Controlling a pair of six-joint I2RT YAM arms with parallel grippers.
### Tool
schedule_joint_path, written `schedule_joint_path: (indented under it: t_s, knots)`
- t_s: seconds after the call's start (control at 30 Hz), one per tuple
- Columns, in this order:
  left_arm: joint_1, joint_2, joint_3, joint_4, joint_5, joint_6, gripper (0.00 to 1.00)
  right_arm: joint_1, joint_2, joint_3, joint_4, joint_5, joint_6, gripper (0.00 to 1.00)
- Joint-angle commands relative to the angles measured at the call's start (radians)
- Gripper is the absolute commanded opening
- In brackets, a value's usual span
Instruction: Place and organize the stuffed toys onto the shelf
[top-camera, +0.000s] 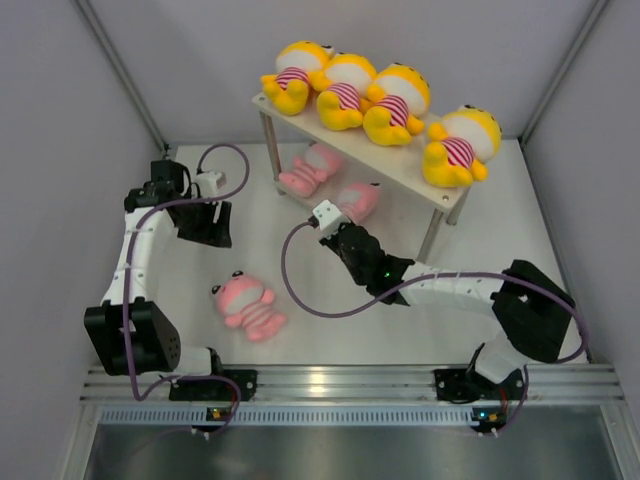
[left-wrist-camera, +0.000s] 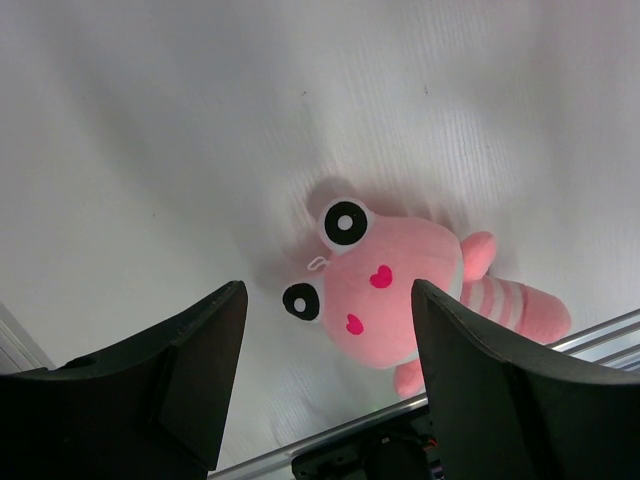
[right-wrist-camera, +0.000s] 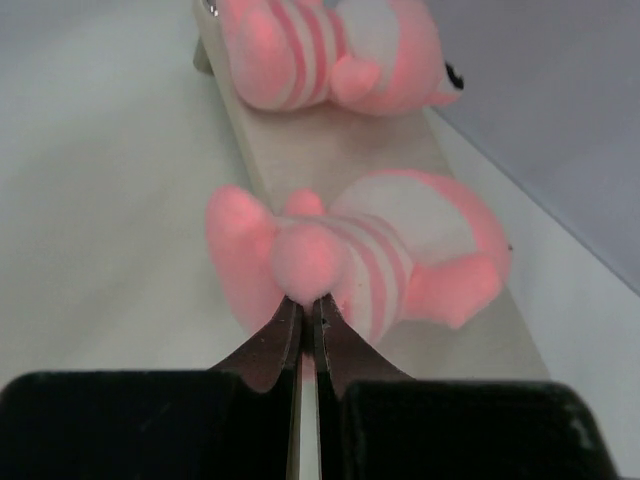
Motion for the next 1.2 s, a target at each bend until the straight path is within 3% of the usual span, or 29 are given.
schedule_joint_path:
  t_s: [0.0,0.3,0.57,0.7,0.83,0.87,1.03,1.17]
  knots:
    - [-0.001,-0.033,-0.01,0.028,0.01,0.023,0.73,-0.039,0.012,-0.015,0.14,0.036,0.079,0.0]
    - [0.0,-0.03,-0.01,0.028,0.015,0.029,0.73,-0.16,0.087,-0.017,0.113,-0.174,0.271,0.0]
    - [0.0,-0.033,-0.044,0.025,0.016,0.053,0.73,-0.185,0.087,-0.014,0.085,-0.229,0.265,0.01]
    - [-0.003,-0.043,-0.124,0.011,0.004,0.102,0.76,-0.179,0.041,-0.015,0.053,-0.252,0.255,0.21]
    - [-0.047,-0.103,-0.204,-0.064,-0.03,0.208,0.89,-0.174,-0.002,-0.012,0.021,-0.237,0.238,0.36]
    - [-0.067,-0.114,-0.216,-0.077,-0.031,0.223,0.97,-0.173,-0.017,-0.011,0.009,-0.237,0.233,0.41]
    - [-0.216,-0.105,-0.285,-0.052,-0.071,0.234,0.99,-0.173,-0.051,0.008,-0.036,-0.272,0.201,0.45]
    - [-0.22,-0.054,-0.332,0.009,-0.11,0.242,0.98,-0.171,-0.082,0.029,-0.082,-0.305,0.175,0.52]
